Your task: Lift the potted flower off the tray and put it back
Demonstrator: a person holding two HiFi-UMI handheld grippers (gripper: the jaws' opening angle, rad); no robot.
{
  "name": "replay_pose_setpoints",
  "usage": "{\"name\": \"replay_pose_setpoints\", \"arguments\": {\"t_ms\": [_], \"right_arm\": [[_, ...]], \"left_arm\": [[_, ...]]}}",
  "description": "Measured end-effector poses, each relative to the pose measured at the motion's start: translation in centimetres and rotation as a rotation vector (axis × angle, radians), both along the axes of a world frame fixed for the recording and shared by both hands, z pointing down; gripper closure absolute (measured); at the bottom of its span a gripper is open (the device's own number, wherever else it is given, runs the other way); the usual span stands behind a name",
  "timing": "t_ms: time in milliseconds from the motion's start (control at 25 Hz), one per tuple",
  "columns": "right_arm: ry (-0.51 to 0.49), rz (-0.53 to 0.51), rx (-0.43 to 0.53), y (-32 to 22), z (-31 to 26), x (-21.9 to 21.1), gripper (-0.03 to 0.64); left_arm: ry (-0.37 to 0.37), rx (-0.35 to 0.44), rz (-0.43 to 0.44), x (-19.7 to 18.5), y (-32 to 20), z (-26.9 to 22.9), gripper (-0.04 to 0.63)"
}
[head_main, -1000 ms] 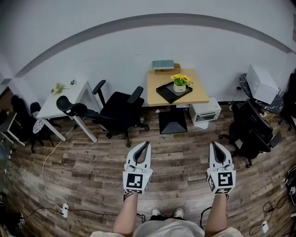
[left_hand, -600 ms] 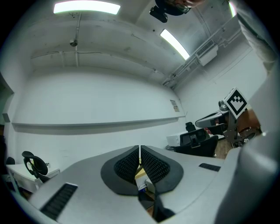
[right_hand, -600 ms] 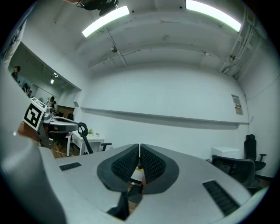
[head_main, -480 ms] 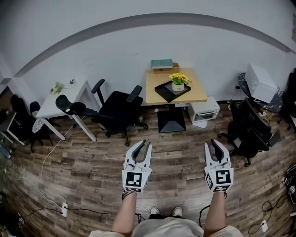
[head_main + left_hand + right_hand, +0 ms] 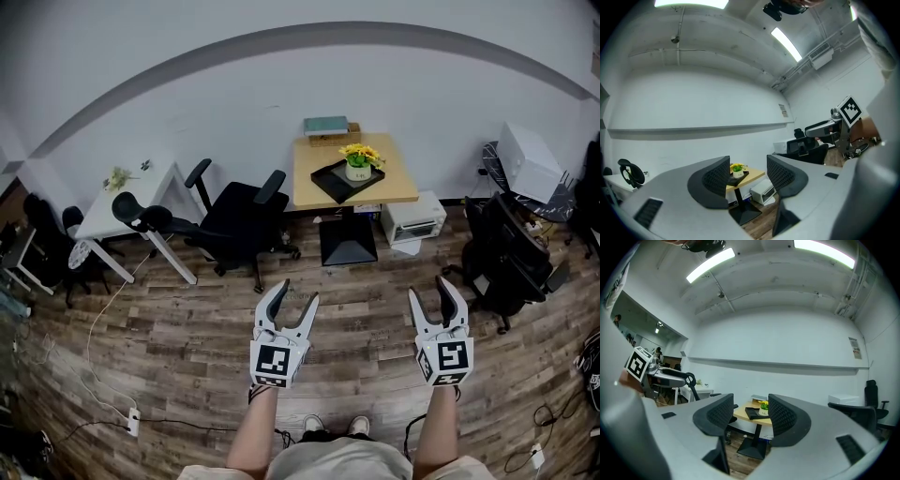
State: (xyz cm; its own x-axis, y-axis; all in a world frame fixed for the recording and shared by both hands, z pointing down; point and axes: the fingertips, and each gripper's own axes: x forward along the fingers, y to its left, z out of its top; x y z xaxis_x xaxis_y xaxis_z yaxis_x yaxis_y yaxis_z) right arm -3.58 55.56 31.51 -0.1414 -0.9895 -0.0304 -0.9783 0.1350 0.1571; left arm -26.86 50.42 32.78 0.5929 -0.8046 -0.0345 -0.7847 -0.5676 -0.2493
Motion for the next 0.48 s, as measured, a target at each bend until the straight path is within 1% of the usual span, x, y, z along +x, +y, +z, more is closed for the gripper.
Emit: {"name": "replay_pose_setpoints", "arguments": {"t_ms": [240,480], "right_arm": [[-0.008,-0.007,-0.004,0.4,0.6,1.5,0.385],[-0.018,0.001,-0.008,1.0,1.2,4.2,0.385]], "left_arm": [[-0.007,0.0,0.009,2.1,0.5,0.2,0.362],[-0.011,-0.006,0.02,5.1,1.1,0.7,0.362]]}}
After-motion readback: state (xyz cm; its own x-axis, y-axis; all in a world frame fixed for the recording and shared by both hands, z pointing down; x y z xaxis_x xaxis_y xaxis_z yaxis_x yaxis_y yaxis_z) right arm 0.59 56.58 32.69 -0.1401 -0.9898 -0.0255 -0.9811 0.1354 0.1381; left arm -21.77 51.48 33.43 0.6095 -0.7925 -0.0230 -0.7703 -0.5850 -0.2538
